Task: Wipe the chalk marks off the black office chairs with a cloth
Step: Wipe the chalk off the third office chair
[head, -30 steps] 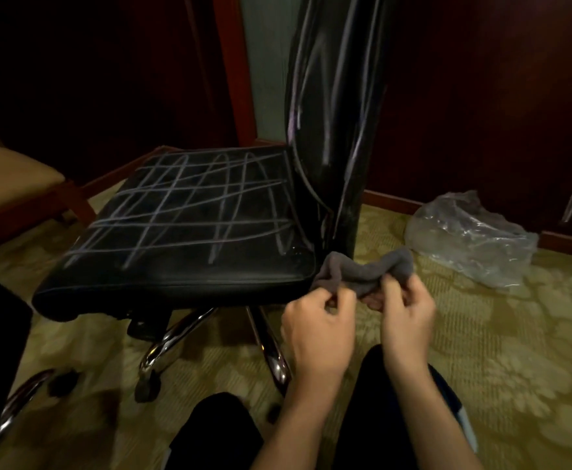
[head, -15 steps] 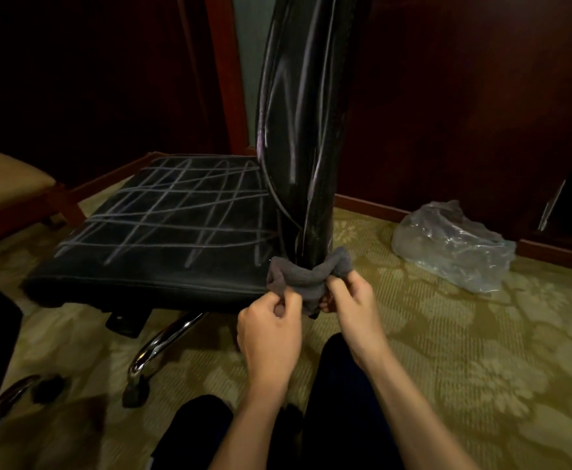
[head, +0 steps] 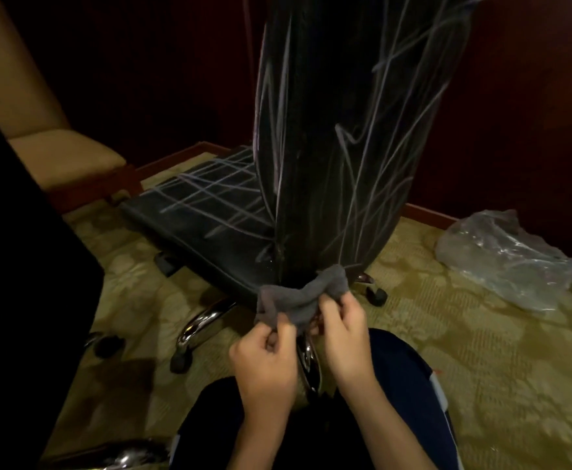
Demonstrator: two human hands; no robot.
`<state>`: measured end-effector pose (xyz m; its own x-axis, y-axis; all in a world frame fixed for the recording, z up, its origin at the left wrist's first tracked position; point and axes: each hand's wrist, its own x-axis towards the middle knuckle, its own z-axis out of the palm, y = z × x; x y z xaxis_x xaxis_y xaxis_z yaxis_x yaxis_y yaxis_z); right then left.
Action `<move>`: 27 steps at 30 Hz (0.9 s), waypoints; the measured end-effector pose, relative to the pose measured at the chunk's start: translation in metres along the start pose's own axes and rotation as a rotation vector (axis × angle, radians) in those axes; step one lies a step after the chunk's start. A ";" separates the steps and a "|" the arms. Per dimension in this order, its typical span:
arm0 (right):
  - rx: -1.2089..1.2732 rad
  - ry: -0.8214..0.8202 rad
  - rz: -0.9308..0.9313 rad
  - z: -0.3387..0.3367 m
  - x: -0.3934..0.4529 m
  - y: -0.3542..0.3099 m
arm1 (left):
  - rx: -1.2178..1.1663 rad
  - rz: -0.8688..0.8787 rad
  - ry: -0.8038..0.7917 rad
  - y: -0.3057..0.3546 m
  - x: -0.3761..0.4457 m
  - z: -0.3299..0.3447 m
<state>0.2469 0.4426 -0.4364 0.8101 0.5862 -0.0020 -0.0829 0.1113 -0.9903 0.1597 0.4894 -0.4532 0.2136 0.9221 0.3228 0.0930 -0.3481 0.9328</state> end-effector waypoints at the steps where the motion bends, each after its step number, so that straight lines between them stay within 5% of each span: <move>1: 0.010 -0.010 -0.024 0.005 0.001 -0.006 | -0.020 0.002 0.002 0.006 0.002 -0.002; 8: 0.022 0.007 -0.163 0.041 0.009 -0.049 | -0.031 0.036 0.001 0.046 0.050 -0.028; 16: -0.415 0.222 -0.177 0.077 0.002 -0.007 | 0.218 -0.114 -0.033 0.002 0.063 -0.052; 27: -0.291 0.319 -0.345 0.130 0.012 -0.068 | -0.095 -0.025 0.045 0.046 0.116 -0.073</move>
<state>0.1872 0.5468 -0.3508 0.9013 0.2778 0.3324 0.3458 0.0009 -0.9383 0.1181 0.5928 -0.3610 0.1683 0.9377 0.3040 0.0043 -0.3091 0.9510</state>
